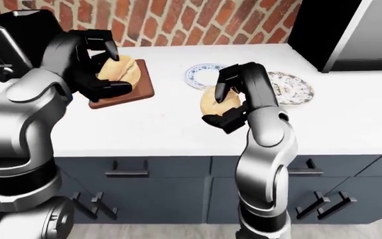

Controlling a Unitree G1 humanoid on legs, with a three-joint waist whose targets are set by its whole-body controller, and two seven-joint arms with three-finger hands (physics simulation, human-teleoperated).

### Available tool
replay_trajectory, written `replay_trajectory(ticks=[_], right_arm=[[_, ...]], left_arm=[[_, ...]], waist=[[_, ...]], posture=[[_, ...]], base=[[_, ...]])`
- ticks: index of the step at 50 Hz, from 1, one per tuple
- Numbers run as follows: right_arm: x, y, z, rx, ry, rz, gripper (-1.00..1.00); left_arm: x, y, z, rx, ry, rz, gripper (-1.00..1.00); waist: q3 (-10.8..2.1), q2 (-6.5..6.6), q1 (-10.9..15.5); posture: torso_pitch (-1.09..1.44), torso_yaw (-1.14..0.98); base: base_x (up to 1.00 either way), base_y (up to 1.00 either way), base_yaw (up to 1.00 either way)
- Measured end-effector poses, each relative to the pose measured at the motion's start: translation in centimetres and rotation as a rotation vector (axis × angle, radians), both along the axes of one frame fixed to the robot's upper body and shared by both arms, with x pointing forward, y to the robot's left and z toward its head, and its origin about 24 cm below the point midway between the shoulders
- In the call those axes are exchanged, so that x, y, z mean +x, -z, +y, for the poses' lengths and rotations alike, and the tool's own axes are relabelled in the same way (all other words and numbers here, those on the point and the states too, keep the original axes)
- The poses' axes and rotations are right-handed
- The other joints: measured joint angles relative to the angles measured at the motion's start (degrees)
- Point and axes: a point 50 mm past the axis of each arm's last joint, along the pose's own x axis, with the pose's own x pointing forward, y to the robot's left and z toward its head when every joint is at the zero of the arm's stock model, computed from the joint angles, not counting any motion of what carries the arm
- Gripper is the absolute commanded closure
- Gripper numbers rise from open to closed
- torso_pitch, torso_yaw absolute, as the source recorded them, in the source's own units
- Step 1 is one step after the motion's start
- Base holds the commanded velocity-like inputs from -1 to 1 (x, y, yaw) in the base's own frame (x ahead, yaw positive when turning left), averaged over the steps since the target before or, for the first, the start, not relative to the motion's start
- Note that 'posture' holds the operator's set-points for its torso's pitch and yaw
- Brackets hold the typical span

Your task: Place all breads on the cutting board.

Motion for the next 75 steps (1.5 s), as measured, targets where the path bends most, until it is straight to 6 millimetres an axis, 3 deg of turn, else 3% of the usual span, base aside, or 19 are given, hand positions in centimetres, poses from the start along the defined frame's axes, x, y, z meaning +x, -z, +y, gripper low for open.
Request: replay_trajectory(ticks=[3, 7, 10, 12, 16, 23, 28, 32, 34, 37, 40, 42, 45, 51, 57, 61, 63, 72, 75], right_arm=[[0.1, -0.1, 0.0, 0.001, 0.005, 0.004, 1.0], [-0.2, -0.7, 0.2, -0.009, -0.006, -0.032, 1.0], [-0.1, -0.6, 0.1, -0.008, -0.001, -0.025, 1.0], [0.0, -0.7, 0.3, -0.007, -0.005, -0.027, 1.0], [0.2, -0.2, 1.1, -0.008, -0.051, 0.004, 1.0], [-0.2, -0.8, 0.8, -0.004, -0.036, -0.036, 1.0], [0.0, -0.3, 0.6, -0.002, -0.031, -0.021, 1.0], [0.1, -0.3, 0.8, -0.01, -0.04, -0.02, 1.0], [0.0, 0.1, 0.3, -0.001, -0.018, -0.008, 1.0], [0.3, 0.6, -0.2, 0.013, 0.008, 0.023, 1.0], [0.0, -0.3, 0.0, 0.006, 0.0, -0.028, 1.0], [-0.2, -0.8, 0.3, 0.0, -0.015, -0.056, 1.0], [0.1, 0.2, 0.9, 0.0, -0.048, -0.012, 1.0], [0.0, -0.7, 0.3, 0.016, -0.025, -0.042, 1.0], [-0.1, -0.9, 0.1, 0.033, -0.018, -0.049, 1.0], [-0.1, -1.0, -0.2, 0.031, -0.007, -0.059, 1.0], [0.0, -0.7, -0.5, 0.034, 0.012, -0.045, 1.0], [-0.1, -0.7, -0.4, 0.031, 0.017, -0.058, 1.0], [-0.1, -0.6, -0.6, 0.034, 0.032, -0.056, 1.0]], left_arm=[[0.1, 0.1, 0.0, 0.0, 0.004, 0.016, 1.0], [-0.1, -0.6, 0.3, -0.004, -0.008, -0.021, 1.0], [-0.2, -0.8, 0.1, -0.001, -0.002, -0.03, 1.0], [-0.2, -0.9, 0.3, -0.002, -0.005, -0.03, 1.0], [0.0, -0.3, 1.2, -0.011, -0.047, 0.002, 1.0], [-0.2, -0.5, 0.8, -0.008, -0.032, -0.016, 1.0], [-0.2, -0.2, 0.5, -0.006, -0.023, -0.012, 1.0], [0.0, -0.1, 0.8, -0.01, -0.041, -0.001, 1.0], [-0.1, 0.1, 0.3, -0.006, -0.019, 0.007, 1.0], [0.0, 0.3, -0.5, 0.003, 0.016, 0.024, 1.0], [-0.2, -0.5, -0.3, -0.002, 0.016, -0.022, 1.0], [-0.4, -0.9, 0.0, -0.005, 0.002, -0.042, 1.0], [-0.1, -0.1, 0.7, -0.012, -0.033, -0.01, 1.0], [-0.2, -0.4, 0.2, -0.007, -0.025, -0.015, 1.0], [-0.1, 0.2, 0.2, -0.004, -0.033, 0.017, 1.0], [-0.5, -0.9, -0.3, 0.0, -0.014, -0.039, 1.0], [-0.6, -0.6, -0.8, 0.005, 0.012, -0.035, 1.0], [-0.6, -0.8, -1.2, 0.007, 0.04, -0.033, 1.0], [-0.6, -0.5, -1.4, 0.009, 0.052, -0.028, 1.0]], waist=[[-0.62, -0.39, 0.2], [-0.21, 1.24, 0.3], [-0.18, 3.66, -0.1], [-0.65, 6.69, -0.1], [-0.04, 5.66, 0.8], [0.34, 0.63, 0.6], [0.86, 1.79, 0.8], [0.74, -0.46, 1.0], [0.97, 0.96, 0.2], [-0.52, 0.77, 0.2], [-0.28, 3.13, 0.1], [-0.55, 5.68, 0.4], [0.02, 5.93, 1.2], [1.68, 1.91, 1.1], [0.45, 0.12, 1.9], [0.35, -2.48, 1.8], [1.13, -1.39, 1.5], [0.33, 1.49, 0.9], [0.64, 3.23, 0.8]], posture=[[0.0, 0.0], [0.0, 0.0], [0.0, 0.0], [0.0, 0.0], [0.0, 0.0], [0.0, 0.0], [0.0, 0.0], [0.0, 0.0], [0.0, 0.0], [0.0, 0.0], [0.0, 0.0], [0.0, 0.0], [0.0, 0.0], [0.0, 0.0], [0.0, 0.0], [0.0, 0.0], [0.0, 0.0], [0.0, 0.0], [0.0, 0.0]], base=[[0.0, 0.43, 0.0], [0.0, 0.56, 0.0], [0.0, 0.56, 0.0], [0.0, 0.57, 0.0], [0.0, 0.56, 0.0], [0.0, 0.48, 0.0], [0.0, 0.07, 0.0], [0.0, 0.58, 0.0], [0.0, 0.45, 0.0], [0.0, 0.42, 0.0], [0.0, 0.41, 0.0], [0.0, 0.39, 0.0], [0.0, 0.02, 0.0], [0.02, 0.0, 0.0], [0.18, 0.0, 0.0], [0.33, 0.0, 0.0], [0.35, 0.0, 0.0], [0.24, 0.03, 0.27], [0.1, 0.0, 1.0]])
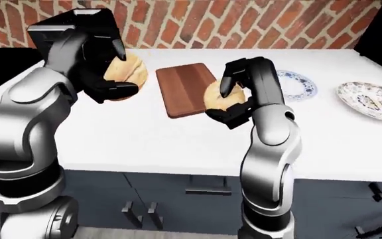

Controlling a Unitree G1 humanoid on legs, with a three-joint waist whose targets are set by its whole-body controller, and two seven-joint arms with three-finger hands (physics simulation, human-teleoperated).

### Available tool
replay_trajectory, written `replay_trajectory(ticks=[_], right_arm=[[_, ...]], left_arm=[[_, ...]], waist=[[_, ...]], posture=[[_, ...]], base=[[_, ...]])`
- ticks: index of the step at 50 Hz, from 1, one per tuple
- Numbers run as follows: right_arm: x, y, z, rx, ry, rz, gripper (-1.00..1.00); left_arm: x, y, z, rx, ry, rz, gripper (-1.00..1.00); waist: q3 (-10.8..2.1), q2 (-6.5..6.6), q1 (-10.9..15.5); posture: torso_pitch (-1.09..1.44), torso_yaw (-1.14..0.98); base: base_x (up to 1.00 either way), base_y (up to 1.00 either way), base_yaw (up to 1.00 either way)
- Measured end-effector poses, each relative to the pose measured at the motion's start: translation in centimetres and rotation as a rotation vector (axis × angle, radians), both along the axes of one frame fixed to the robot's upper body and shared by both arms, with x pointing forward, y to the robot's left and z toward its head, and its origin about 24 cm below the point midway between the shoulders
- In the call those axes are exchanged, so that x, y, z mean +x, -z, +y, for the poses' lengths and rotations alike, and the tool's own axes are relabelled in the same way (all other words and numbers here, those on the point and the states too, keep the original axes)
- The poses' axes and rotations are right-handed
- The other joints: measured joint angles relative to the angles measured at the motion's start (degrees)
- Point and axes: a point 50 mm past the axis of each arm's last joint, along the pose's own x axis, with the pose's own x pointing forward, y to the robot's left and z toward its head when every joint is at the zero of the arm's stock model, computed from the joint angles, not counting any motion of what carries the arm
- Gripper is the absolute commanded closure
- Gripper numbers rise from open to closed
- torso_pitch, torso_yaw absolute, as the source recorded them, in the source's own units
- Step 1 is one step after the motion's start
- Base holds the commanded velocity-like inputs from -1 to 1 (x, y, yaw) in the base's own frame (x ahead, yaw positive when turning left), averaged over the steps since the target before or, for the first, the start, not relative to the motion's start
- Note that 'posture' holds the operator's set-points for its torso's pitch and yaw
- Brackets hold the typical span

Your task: Place all breads on the cutting board.

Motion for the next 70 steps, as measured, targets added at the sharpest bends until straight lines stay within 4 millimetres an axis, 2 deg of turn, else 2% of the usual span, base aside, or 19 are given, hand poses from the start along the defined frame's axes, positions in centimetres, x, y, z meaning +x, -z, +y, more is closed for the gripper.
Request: replay_trajectory(ticks=[1, 3, 5, 9, 13, 15, 18, 21, 24, 26, 28, 34, 37, 43, 48, 53, 58, 67, 70], right_arm=[[0.1, 0.0, 0.2, -0.002, -0.008, 0.002, 1.0], [0.3, 0.5, 0.8, -0.002, -0.041, 0.026, 1.0], [0.7, 0.9, 2.1, -0.014, -0.11, 0.054, 1.0], [0.3, 0.4, 1.4, -0.001, -0.096, 0.027, 1.0], [-0.3, -0.6, 0.4, 0.003, -0.044, -0.036, 1.0], [-0.5, -0.8, 0.2, 0.002, -0.034, -0.05, 1.0], [-0.3, 0.0, -0.2, 0.017, -0.019, -0.01, 1.0], [-0.1, 0.5, -0.3, 0.031, -0.017, 0.024, 1.0], [-0.2, 0.1, -0.3, 0.027, -0.017, 0.003, 1.0], [-0.5, -0.5, -0.2, 0.005, -0.01, -0.032, 1.0], [-0.5, -0.7, 0.0, -0.004, -0.013, -0.047, 1.0], [0.0, -0.1, 0.9, -0.012, -0.063, 0.006, 1.0], [-0.1, -0.4, 0.8, -0.019, -0.063, -0.002, 1.0], [-0.5, -1.5, 0.4, -0.029, -0.046, -0.013, 1.0], [-0.4, -2.1, 0.0, -0.039, -0.026, 0.012, 1.0], [1.6, -3.3, -0.8, -0.032, 0.011, 0.031, 1.0], [2.9, -4.4, -0.7, -0.035, 0.012, 0.006, 1.0], [5.7, -4.9, -0.7, -0.019, 0.032, 0.02, 1.0], [7.0, -4.4, -0.5, -0.014, 0.034, 0.036, 1.0]], left_arm=[[0.0, 0.1, 0.3, -0.003, -0.01, 0.005, 1.0], [0.3, 0.7, 1.1, -0.011, -0.047, 0.032, 1.0], [0.4, 1.3, 2.7, -0.025, -0.122, 0.058, 1.0], [0.2, 0.5, 1.9, -0.018, -0.109, 0.025, 1.0], [0.1, 0.1, 1.0, -0.008, -0.055, 0.001, 1.0], [0.1, -0.1, 1.0, -0.008, -0.051, -0.004, 1.0], [0.3, 0.7, 0.7, -0.006, -0.045, 0.033, 1.0], [0.4, 1.0, 0.6, -0.003, -0.04, 0.055, 1.0], [0.3, 0.6, 0.4, -0.003, -0.029, 0.028, 1.0], [0.0, 0.0, 0.3, -0.003, -0.021, -0.005, 1.0], [-0.1, -0.3, 0.4, -0.006, -0.023, -0.024, 1.0], [0.3, 0.8, 1.3, -0.008, -0.067, 0.027, 1.0], [0.3, 1.1, 1.3, -0.004, -0.072, 0.042, 1.0], [0.0, 0.5, 1.0, -0.001, -0.055, 0.017, 1.0], [-0.2, 0.2, 0.8, 0.002, -0.038, 0.002, 1.0], [-0.4, -0.2, 0.7, -0.001, -0.031, 0.001, 1.0], [-0.6, -0.5, 0.9, -0.007, -0.037, -0.013, 1.0], [-0.4, -0.2, 0.9, -0.009, -0.04, 0.003, 1.0], [-0.4, 0.0, 0.6, -0.008, -0.03, 0.008, 1.0]], waist=[[-0.09, 1.03, 0.4], [1.21, 0.06, 2.0], [1.15, -0.36, 3.0], [1.97, -1.41, 1.5], [1.51, -2.62, 1.3], [0.62, -4.62, 1.7], [0.46, -2.13, 0.9], [-0.33, -1.64, 0.2], [-0.91, -1.14, 0.2], [-0.12, -0.54, -0.4], [-0.27, 0.83, -0.9], [0.29, -2.4, 0.6], [0.38, -2.9, 0.8], [-0.02, -2.57, 0.4], [0.42, -1.66, 0.0], [0.52, -1.35, 0.0], [0.31, -1.54, 0.1], [0.47, -1.72, 0.4], [0.27, -1.8, 0.4]], posture=[[0.0, 0.0], [0.0, 0.0], [0.0, 0.0], [0.0, 0.0], [0.0, 0.0], [0.0, 0.0], [0.0, 0.0], [0.0, 0.0], [0.0, 0.0], [0.0, 0.0], [0.0, 0.0], [0.0, 0.0], [0.0, 0.0], [0.0, 0.0], [0.0, 0.0], [0.0, 0.0], [0.0, 0.0], [0.0, 0.0], [0.0, 0.0]], base=[[0.11, 0.0, 1.0], [0.1, 0.36, 0.5], [0.0, 0.04, 0.0], [0.0, 0.0, 0.0], [0.0, 0.0, 0.0], [0.0, 0.0, 0.0], [0.0, -0.07, -0.21], [0.0, 0.0, -0.47], [0.0, 0.0, -0.29], [0.0, 0.0, 0.0], [0.0, 0.0, 0.0], [0.0, 0.0, 0.0], [0.0, 0.0, 0.0], [0.0, 0.0, 0.0], [0.0, 0.0, 0.0], [0.0, 0.0, 0.0], [0.0, 0.0, 0.0], [0.0, 0.0, 0.0], [0.0, 0.0, 0.0]])
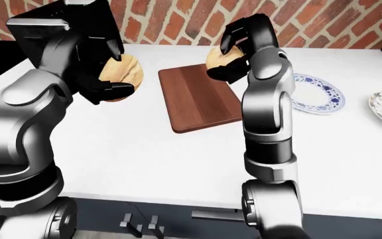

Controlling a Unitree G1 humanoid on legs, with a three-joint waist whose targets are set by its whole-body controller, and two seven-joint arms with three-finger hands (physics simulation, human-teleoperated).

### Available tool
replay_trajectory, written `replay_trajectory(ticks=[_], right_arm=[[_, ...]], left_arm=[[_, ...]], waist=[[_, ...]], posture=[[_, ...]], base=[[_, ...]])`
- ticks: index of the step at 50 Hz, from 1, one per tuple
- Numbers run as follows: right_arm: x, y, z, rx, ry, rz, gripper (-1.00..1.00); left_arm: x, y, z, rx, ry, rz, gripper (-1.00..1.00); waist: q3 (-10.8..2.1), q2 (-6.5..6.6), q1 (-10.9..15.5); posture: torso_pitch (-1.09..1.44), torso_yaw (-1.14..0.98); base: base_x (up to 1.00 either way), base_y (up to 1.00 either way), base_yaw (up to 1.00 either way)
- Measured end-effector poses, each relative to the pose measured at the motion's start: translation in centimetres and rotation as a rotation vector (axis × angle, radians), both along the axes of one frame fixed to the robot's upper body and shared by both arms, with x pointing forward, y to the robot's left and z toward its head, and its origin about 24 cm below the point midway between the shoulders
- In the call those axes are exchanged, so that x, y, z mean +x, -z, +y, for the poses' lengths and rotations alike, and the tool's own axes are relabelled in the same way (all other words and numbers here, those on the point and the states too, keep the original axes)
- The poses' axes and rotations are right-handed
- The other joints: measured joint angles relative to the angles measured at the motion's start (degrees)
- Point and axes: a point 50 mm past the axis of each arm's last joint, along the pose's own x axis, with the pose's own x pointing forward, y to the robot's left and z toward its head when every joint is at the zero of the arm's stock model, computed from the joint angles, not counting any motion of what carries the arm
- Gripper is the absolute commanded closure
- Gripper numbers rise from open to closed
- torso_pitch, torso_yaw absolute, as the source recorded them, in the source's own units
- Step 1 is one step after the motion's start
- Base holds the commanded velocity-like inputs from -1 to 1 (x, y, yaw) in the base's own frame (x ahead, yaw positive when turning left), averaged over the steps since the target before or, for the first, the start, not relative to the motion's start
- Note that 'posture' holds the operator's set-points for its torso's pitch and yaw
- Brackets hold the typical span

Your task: Place all breads on the cutting board.

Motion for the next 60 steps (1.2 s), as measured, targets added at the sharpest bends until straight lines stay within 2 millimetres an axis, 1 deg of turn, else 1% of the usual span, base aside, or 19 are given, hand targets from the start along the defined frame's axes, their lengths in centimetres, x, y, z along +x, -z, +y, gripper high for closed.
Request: replay_trajectory(ticks=[5, 9, 14, 20, 24, 29, 33, 37, 39, 42, 43, 45, 50, 54, 57, 60], right_arm=[[1.8, 1.6, 0.3, 0.012, -0.002, 0.05, 1.0], [2.5, 2.4, 0.5, 0.017, -0.005, 0.078, 1.0], [2.9, 2.7, 0.8, 0.009, -0.011, 0.085, 1.0], [3.2, 4.1, 0.9, 0.002, -0.015, 0.134, 1.0], [3.3, 4.8, 1.0, -0.003, -0.02, 0.171, 1.0], [3.3, 5.2, 1.2, -0.013, -0.031, 0.194, 0.98], [3.3, 5.7, 1.3, -0.025, -0.036, 0.218, 0.81], [3.4, 6.5, 1.1, -0.031, -0.031, 0.246, 0.73], [3.4, 6.9, 1.1, -0.032, -0.029, 0.258, 0.6], [3.4, 7.4, 1.0, -0.033, -0.026, 0.273, 0.53], [3.4, 7.5, 0.9, -0.033, -0.025, 0.277, 0.47], [3.5, 7.6, 0.9, -0.034, -0.023, 0.281, 0.29], [3.6, 8.1, 0.6, -0.038, -0.016, 0.291, 0.2], [3.6, 8.3, 0.6, -0.047, -0.012, 0.284, 0.01], [3.6, 8.3, 0.6, -0.052, -0.011, 0.281, -0.07], [3.6, 8.5, 0.6, -0.055, -0.013, 0.284, -0.55]], left_arm=[[-0.1, -0.2, 0.0, -0.001, 0.0, -0.009, 1.0], [-0.2, -0.3, 0.0, -0.002, -0.003, -0.011, 1.0], [-0.3, 0.0, -0.2, -0.002, 0.002, -0.001, 1.0], [-0.2, 0.0, -0.2, -0.003, 0.001, -0.001, 1.0], [-0.3, -0.3, -0.1, -0.003, -0.004, -0.006, 1.0], [-0.5, -0.7, -0.3, -0.001, 0.002, -0.016, 1.0], [-0.6, -0.8, -0.3, -0.001, 0.004, -0.016, 1.0], [-0.5, -0.7, -0.1, -0.002, -0.001, -0.012, 1.0], [-0.5, -0.8, -0.1, -0.003, -0.003, -0.013, 1.0], [-0.4, -0.7, -0.1, -0.002, -0.001, -0.012, 1.0], [-0.4, -0.7, -0.1, -0.002, -0.001, -0.011, 1.0], [-0.3, -0.7, -0.1, -0.002, 0.0, -0.01, 1.0], [-0.4, -0.6, -0.2, -0.004, 0.002, -0.013, 1.0], [-0.3, -0.5, -0.1, -0.008, 0.003, -0.008, 1.0], [-0.2, -0.4, 0.0, -0.009, -0.001, -0.005, 1.0], [-0.2, -0.3, -0.1, -0.007, -0.001, -0.004, 1.0]], waist=[[-0.08, -0.03, 0.1], [-0.07, 0.03, 0.1], [-0.24, -0.08, 0.2], [-0.33, -0.27, 0.2], [-0.17, -0.29, 0.1], [-0.1, -0.26, 0.1], [-0.15, -0.26, 0.1], [-0.07, -0.29, 0.1], [-0.02, -0.29, 0.1], [0.0, -0.27, 0.1], [0.01, -0.26, 0.1], [0.01, -0.25, 0.1], [-0.13, -0.24, 0.1], [-0.28, -0.26, 0.2], [-0.39, -0.33, 0.2], [-0.46, -0.41, 0.3]], posture=[[0.0, 0.0], [0.0, 0.0], [0.0, 0.0], [0.0, 0.0], [0.0, 0.0], [0.0, 0.0], [0.0, 0.0], [0.0, 0.0], [0.0, 0.0], [0.0, 0.0], [0.0, 0.0], [0.0, 0.0], [0.0, 0.0], [0.0, 0.0], [0.0, 0.0], [0.0, 0.0]], base=[[0.0, 0.0, 0.0], [0.0, 0.0, 0.0], [0.0, 0.0, 0.0], [0.0, 0.0, 0.0], [0.0, 0.0, 0.0], [0.0, 0.0, 0.0], [0.0, 0.0, 0.0], [0.0, 0.0, 0.0], [0.0, 0.0, 0.0], [0.0, 0.0, 0.0], [0.0, 0.0, 0.0], [0.0, 0.0, 0.0], [0.0, 0.0, 0.0], [0.0, 0.0, 0.0], [0.0, 0.0, 0.0], [0.0, 0.0, 0.0]])
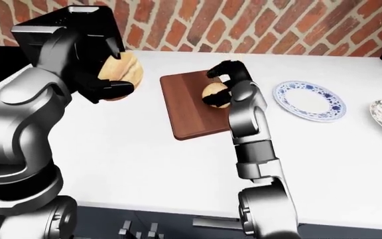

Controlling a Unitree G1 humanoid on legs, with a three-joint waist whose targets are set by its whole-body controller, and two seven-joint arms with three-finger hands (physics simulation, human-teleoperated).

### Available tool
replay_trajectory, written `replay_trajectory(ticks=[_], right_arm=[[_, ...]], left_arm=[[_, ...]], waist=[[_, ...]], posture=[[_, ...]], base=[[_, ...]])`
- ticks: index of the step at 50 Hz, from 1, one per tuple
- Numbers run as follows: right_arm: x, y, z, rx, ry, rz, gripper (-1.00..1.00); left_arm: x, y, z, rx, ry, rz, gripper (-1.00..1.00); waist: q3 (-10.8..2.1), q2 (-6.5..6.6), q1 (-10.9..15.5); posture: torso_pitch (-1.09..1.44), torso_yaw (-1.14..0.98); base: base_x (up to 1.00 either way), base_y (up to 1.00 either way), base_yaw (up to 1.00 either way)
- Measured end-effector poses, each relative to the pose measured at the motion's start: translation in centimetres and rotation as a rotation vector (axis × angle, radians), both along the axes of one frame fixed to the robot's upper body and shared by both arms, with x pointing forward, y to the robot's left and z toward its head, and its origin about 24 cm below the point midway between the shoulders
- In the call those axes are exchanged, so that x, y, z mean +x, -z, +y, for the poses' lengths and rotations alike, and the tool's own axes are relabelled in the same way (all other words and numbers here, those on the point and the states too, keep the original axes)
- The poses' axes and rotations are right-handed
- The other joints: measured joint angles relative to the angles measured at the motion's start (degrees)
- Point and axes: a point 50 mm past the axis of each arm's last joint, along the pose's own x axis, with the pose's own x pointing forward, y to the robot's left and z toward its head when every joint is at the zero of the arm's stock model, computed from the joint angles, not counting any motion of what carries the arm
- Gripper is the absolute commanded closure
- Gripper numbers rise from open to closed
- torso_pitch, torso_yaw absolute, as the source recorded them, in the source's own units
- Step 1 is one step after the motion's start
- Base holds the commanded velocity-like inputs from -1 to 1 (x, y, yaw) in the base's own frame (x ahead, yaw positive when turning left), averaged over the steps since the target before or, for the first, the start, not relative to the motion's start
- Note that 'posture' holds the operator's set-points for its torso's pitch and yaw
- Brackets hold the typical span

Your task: Place all breads on the cutting board.

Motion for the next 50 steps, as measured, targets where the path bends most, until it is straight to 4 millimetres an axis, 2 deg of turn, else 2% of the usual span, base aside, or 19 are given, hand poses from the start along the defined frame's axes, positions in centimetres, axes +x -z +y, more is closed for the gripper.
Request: replay_trajectory(ticks=[1, 3, 14, 22, 28, 38, 44, 50], right_arm=[[0.0, 0.1, 0.0, 0.001, 0.0, 0.005, -0.76], [-0.2, 0.1, -0.2, 0.009, 0.003, 0.015, -1.0], [-1.8, -2.1, 0.0, 0.03, -0.018, -0.041, -1.0], [-4.2, -4.9, 0.2, 0.04, -0.053, -0.116, -1.0], [-5.2, -6.3, -0.2, 0.047, -0.056, -0.142, -1.0], [-5.5, -6.6, -0.5, 0.055, -0.057, -0.145, -1.0], [-5.5, -6.6, -0.4, 0.051, -0.059, -0.154, -1.0], [-5.2, -6.4, -0.1, 0.049, -0.065, -0.144, -1.0]], left_arm=[[0.0, 0.0, 0.0, 0.001, 0.001, -0.001, 1.0], [0.0, -0.1, -0.1, 0.001, 0.002, -0.005, 1.0], [0.4, -0.4, -0.7, -0.001, 0.008, 0.0, 1.0], [1.6, -1.0, -3.4, 0.015, 0.047, 0.005, 1.0], [3.3, 0.3, -4.5, 0.025, 0.037, 0.055, 1.0], [5.8, 2.5, -7.0, 0.016, 0.044, 0.126, 1.0], [7.2, 4.9, -7.7, 0.029, 0.024, 0.176, 1.0], [8.1, 6.3, -8.6, 0.047, 0.024, 0.201, 1.0]], waist=[[0.02, -0.02, 0.0], [0.13, -0.02, 0.1], [0.3, 0.05, 0.1], [0.22, -0.33, 0.2], [0.2, -0.5, 0.2], [0.1, -0.75, 0.1], [-0.08, -0.84, 0.1], [-0.11, -0.98, 0.1]], posture=[[0.0, 0.0], [0.0, 0.0], [0.0, 0.0], [0.0, 0.0], [0.0, 0.0], [0.0, 0.0], [0.0, 0.0], [0.0, 0.0]], base=[[0.0, 0.0, 0.0], [0.0, 0.0, 0.0], [0.0, 0.0, 0.0], [0.0, 0.0, 0.0], [0.0, 0.0, 0.0], [0.0, 0.0, 0.0], [0.0, 0.0, 0.0], [0.0, 0.0, 0.0]])
